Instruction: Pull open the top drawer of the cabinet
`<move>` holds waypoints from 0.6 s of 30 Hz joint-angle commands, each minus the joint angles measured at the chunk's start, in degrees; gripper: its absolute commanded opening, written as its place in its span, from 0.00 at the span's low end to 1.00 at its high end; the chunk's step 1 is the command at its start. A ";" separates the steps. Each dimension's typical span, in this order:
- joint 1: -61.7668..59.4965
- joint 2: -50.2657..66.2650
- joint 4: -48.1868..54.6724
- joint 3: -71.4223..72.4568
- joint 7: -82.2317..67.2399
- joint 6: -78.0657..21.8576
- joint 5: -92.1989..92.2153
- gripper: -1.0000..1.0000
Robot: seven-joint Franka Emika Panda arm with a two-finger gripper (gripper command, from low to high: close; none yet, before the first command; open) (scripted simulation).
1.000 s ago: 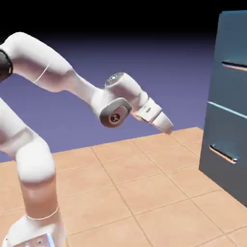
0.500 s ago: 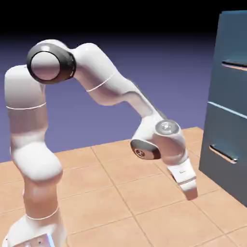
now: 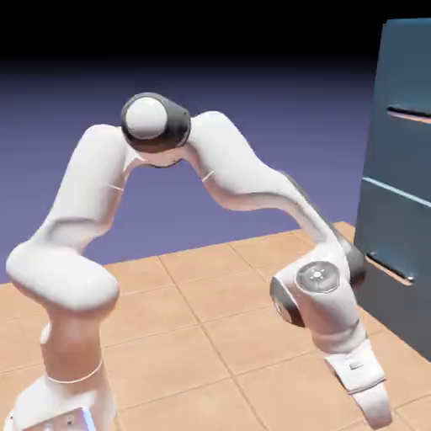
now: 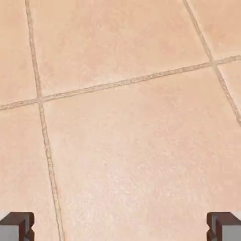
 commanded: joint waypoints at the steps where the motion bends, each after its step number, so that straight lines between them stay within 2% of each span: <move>1: 0.97 2.06 0.95 -1.93 -2.35 -0.74 2.50 0.50; 18: 17.46 37.01 17.02 -34.76 -42.20 -13.31 44.86 0.50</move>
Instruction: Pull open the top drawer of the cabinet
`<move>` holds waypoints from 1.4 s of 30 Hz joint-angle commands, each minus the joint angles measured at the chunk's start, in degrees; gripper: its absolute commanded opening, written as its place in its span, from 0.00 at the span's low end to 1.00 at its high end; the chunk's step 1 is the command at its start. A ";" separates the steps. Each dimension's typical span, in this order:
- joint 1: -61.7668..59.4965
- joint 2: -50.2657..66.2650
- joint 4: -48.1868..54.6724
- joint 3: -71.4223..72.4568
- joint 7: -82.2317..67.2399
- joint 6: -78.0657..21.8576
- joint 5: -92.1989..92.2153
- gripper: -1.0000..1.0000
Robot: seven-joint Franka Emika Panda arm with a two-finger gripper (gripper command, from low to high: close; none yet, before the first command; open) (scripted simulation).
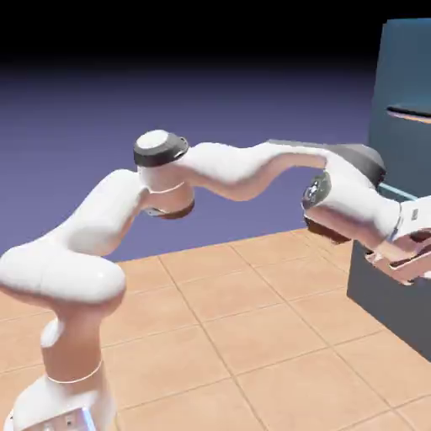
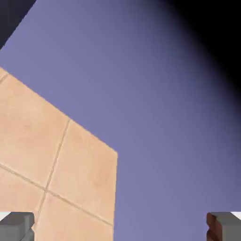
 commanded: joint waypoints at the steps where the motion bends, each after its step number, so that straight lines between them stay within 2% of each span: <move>1: 0.97 2.06 0.95 -1.93 -2.35 -0.74 2.50 0.50; 8: 7.76 16.45 7.56 -15.45 -18.76 -5.92 19.94 0.50; 10: 8.14 17.25 7.93 -16.21 -19.67 -6.21 20.91 0.50; 17: 0.68 15.93 20.57 -15.35 -17.07 -1.14 21.44 0.50; 18: 0.68 15.93 20.57 -15.35 -17.07 -1.14 21.44 0.00; 19: 0.68 15.93 20.57 -15.35 -17.07 -1.14 21.44 0.00; 42: 30.05 22.39 -27.17 -23.37 -24.43 -19.77 13.12 0.00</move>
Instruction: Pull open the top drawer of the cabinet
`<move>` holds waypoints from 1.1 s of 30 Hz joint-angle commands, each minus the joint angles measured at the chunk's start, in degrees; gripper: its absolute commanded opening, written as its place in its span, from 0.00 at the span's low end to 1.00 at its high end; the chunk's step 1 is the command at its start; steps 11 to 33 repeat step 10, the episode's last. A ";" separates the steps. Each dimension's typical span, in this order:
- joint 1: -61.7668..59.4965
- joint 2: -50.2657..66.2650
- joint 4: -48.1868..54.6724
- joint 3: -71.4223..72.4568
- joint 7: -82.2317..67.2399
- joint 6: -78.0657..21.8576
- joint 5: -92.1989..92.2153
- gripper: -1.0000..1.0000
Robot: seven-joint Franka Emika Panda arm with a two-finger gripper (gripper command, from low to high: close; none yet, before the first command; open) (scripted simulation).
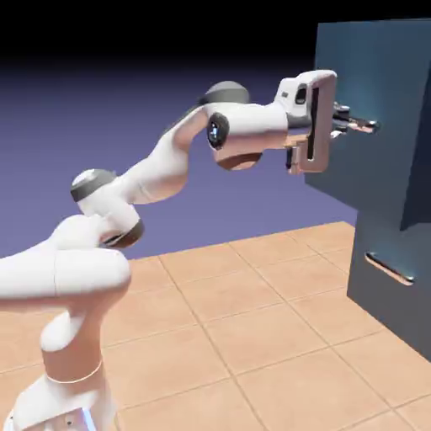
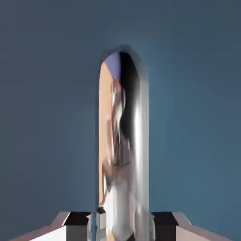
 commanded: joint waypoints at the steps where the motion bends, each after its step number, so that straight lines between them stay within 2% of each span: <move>1: 1.37 0.48 -2.08 -0.80 -0.22 -0.72 -0.76 0.00; 6: 7.69 3.26 -11.51 -5.53 -0.59 -4.07 -6.21 0.00; 7: 7.69 3.26 -11.51 -5.53 -0.59 -4.07 -6.21 1.00; 10: 11.84 3.69 -15.55 -8.57 -1.50 -4.22 -10.36 1.00; 33: 11.84 3.69 -15.55 -8.57 -1.50 -4.22 -10.36 1.00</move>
